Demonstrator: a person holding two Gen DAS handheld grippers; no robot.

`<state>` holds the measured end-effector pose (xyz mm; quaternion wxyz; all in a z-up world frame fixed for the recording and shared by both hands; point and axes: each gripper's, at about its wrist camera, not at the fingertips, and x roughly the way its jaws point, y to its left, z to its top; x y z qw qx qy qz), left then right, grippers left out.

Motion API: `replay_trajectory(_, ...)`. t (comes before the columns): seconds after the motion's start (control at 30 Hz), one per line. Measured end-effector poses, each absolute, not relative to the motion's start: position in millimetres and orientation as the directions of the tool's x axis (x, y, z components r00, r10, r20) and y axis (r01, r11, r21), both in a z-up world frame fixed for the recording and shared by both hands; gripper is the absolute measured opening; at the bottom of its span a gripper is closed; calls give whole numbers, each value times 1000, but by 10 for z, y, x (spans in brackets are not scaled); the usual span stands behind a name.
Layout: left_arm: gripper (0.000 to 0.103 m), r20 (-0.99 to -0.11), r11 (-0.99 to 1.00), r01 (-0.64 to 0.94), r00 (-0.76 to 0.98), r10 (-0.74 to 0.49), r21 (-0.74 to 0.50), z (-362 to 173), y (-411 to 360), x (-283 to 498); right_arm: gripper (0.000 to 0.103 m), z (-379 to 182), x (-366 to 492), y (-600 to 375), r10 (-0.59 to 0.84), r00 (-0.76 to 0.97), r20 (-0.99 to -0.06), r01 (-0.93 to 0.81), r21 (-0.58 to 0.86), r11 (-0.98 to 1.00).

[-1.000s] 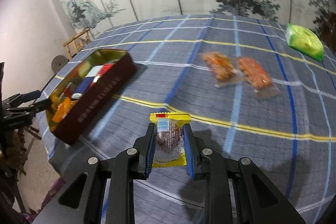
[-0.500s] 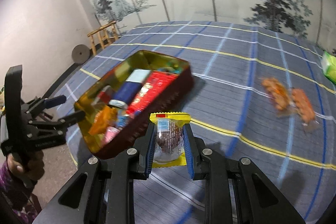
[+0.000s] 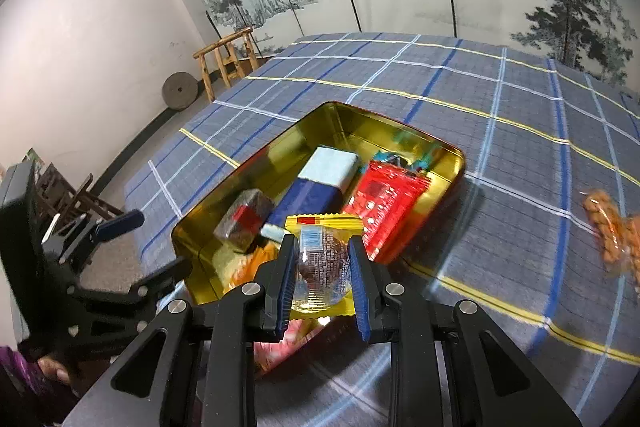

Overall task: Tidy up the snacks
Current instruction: 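Carry the yellow packet into the tin and open the right gripper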

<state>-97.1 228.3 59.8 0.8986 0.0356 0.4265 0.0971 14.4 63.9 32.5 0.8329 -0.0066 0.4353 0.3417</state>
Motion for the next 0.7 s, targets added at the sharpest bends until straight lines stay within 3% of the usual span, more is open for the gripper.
replay_trajectory(0.7,85,-772,981,-152,607,186,118,570,2432,-1025,28,225,621,1064,522,386,-760,-532,279,799)
